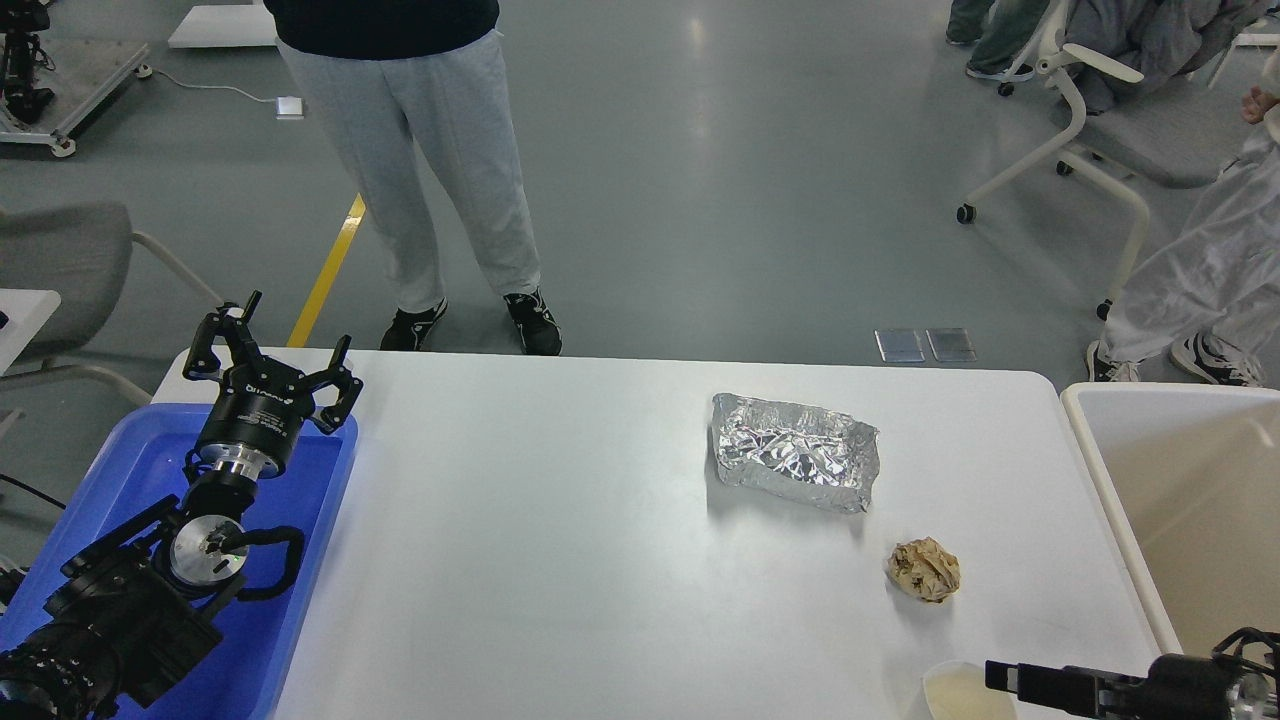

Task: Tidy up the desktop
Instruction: 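Lower the right gripper toward the small paper cup nearest the robot, then close the right gripper on the paper cup and lift it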

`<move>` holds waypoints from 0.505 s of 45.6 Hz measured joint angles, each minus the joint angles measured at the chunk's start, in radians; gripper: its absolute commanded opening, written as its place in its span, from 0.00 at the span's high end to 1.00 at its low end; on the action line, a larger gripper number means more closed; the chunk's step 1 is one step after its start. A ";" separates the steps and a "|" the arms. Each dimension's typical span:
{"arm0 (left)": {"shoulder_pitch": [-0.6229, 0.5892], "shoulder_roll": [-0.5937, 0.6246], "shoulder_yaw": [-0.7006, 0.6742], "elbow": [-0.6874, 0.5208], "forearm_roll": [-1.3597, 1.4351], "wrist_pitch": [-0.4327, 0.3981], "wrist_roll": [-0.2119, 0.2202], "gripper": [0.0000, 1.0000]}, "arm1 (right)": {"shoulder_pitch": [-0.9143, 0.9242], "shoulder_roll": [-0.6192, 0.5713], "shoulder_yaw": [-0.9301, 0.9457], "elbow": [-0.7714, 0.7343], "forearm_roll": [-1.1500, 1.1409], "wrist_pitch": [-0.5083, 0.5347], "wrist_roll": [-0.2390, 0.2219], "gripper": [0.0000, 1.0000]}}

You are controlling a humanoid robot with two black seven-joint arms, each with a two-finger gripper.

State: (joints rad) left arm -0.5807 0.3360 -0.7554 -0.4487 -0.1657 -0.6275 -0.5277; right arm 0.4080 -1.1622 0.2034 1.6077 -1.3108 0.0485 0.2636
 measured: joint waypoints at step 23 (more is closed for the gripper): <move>0.000 0.000 0.000 0.000 0.000 0.000 0.000 0.00 | -0.004 0.035 -0.025 -0.026 -0.023 -0.035 0.010 0.01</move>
State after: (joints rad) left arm -0.5808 0.3359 -0.7553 -0.4486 -0.1657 -0.6278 -0.5277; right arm 0.4044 -1.1270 0.1786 1.5814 -1.3333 0.0135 0.2735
